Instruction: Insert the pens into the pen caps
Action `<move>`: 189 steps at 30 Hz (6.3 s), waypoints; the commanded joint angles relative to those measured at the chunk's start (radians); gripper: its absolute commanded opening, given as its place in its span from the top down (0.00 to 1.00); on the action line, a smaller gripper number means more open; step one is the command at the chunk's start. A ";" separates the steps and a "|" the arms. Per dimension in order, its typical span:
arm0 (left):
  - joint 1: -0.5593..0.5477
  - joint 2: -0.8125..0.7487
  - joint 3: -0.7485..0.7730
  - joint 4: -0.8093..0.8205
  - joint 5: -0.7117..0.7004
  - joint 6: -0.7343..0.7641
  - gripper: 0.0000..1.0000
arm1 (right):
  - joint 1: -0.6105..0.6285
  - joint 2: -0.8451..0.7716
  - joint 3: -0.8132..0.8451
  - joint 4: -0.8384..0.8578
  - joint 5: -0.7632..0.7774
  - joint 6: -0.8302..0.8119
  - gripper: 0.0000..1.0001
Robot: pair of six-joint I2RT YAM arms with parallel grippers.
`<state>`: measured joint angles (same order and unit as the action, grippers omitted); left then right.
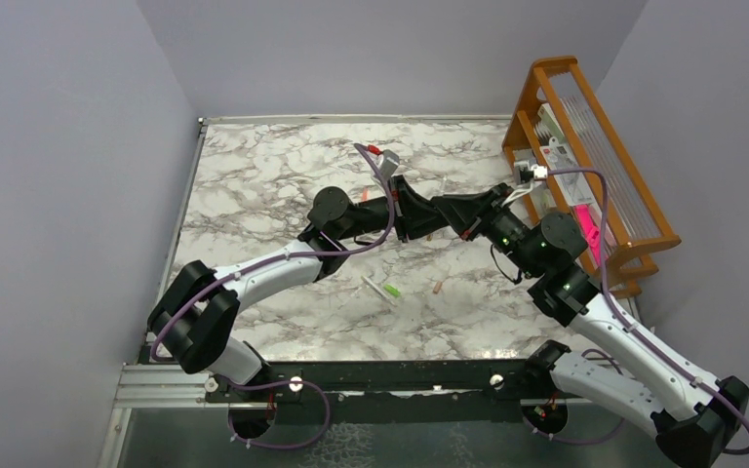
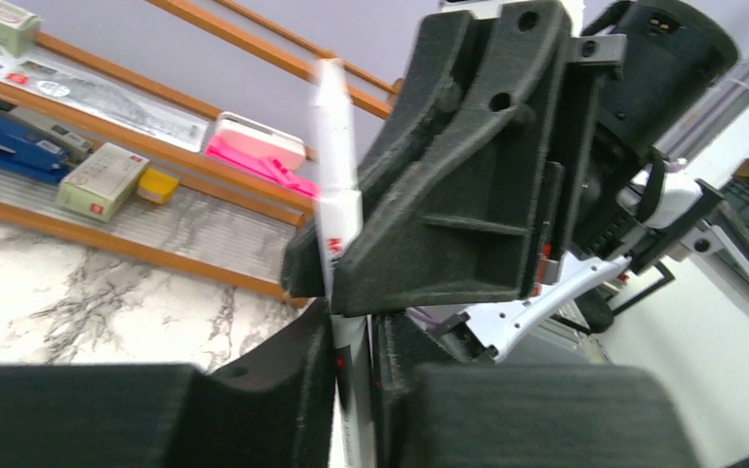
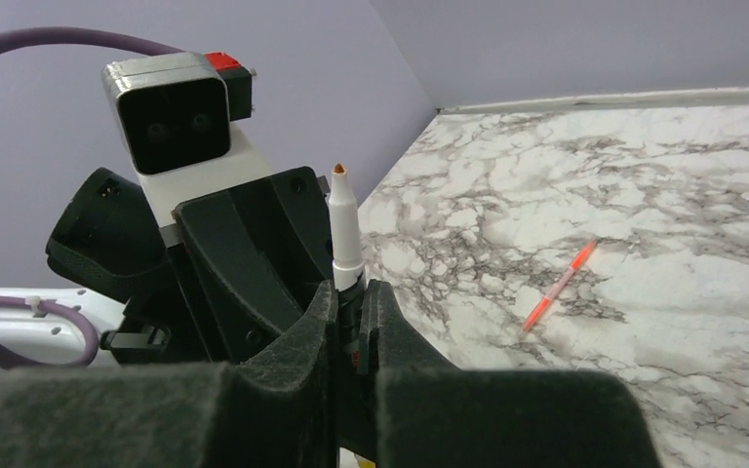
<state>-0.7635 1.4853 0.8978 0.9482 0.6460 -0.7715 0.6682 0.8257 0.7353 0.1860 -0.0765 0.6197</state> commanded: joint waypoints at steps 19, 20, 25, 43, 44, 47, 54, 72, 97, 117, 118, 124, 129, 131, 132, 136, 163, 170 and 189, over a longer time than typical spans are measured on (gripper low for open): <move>0.257 -0.125 -0.189 -0.310 -0.250 -0.075 1.00 | 0.006 0.062 -0.043 -0.114 0.066 -0.020 0.55; 0.277 -0.136 -0.210 -0.313 -0.261 -0.093 1.00 | 0.005 0.086 -0.051 -0.113 0.051 -0.028 0.56; 0.326 -0.197 -0.258 -0.356 -0.301 -0.081 1.00 | 0.006 0.243 -0.087 -0.150 -0.033 -0.026 0.87; 0.361 -0.182 -0.240 -0.397 -0.274 -0.046 1.00 | 0.154 0.627 -0.105 -0.103 -0.115 0.044 0.99; 0.361 -0.184 -0.241 -0.397 -0.273 -0.045 1.00 | 0.155 0.630 -0.112 -0.094 -0.113 0.048 0.99; 0.363 -0.186 -0.240 -0.401 -0.269 -0.040 1.00 | 0.156 0.642 -0.118 -0.077 -0.106 0.052 0.99; 0.367 -0.182 -0.235 -0.412 -0.259 -0.036 1.00 | 0.155 0.697 -0.087 -0.110 -0.062 0.051 0.99; 0.375 -0.168 -0.234 -0.424 -0.250 -0.034 1.00 | 0.155 0.742 -0.045 -0.139 -0.013 0.021 0.99; 0.382 -0.157 -0.234 -0.428 -0.243 -0.038 1.00 | 0.253 0.681 0.027 -0.264 0.152 0.023 0.91; 0.382 -0.149 -0.243 -0.429 -0.240 -0.043 1.00 | 0.254 0.776 -0.008 -0.216 0.109 0.066 0.99; 0.382 -0.148 -0.241 -0.428 -0.239 -0.043 1.00 | 0.254 0.777 -0.008 -0.220 0.111 0.065 0.99; 0.382 -0.138 -0.240 -0.428 -0.237 -0.045 1.00 | 0.254 0.775 0.004 -0.265 0.155 0.069 0.99; 0.382 -0.144 -0.241 -0.428 -0.236 -0.043 1.00 | 0.254 0.782 0.028 -0.305 0.212 0.063 0.99; 0.382 -0.144 -0.241 -0.428 -0.236 -0.043 1.00 | 0.254 0.797 0.050 -0.323 0.225 0.057 0.99; 0.382 -0.143 -0.241 -0.428 -0.235 -0.043 1.00 | 0.254 0.806 0.067 -0.338 0.235 0.055 0.99; 0.382 -0.144 -0.241 -0.428 -0.230 -0.045 1.00 | 0.254 0.839 0.112 -0.382 0.284 0.051 0.99; 0.383 -0.158 -0.254 -0.430 -0.236 -0.041 1.00 | 0.255 0.880 0.293 -0.412 0.395 -0.011 0.67; 0.388 -0.150 -0.255 -0.431 -0.238 -0.047 1.00 | 0.272 0.935 0.355 -0.475 0.411 0.015 0.53; 0.400 -0.155 -0.267 -0.432 -0.233 -0.049 1.00 | 0.329 1.058 0.431 -0.576 0.449 0.063 0.69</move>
<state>-0.3702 1.3441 0.6373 0.5030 0.3962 -0.8196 0.9848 1.8534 1.1339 -0.3450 0.3256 0.6495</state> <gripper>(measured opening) 0.129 0.343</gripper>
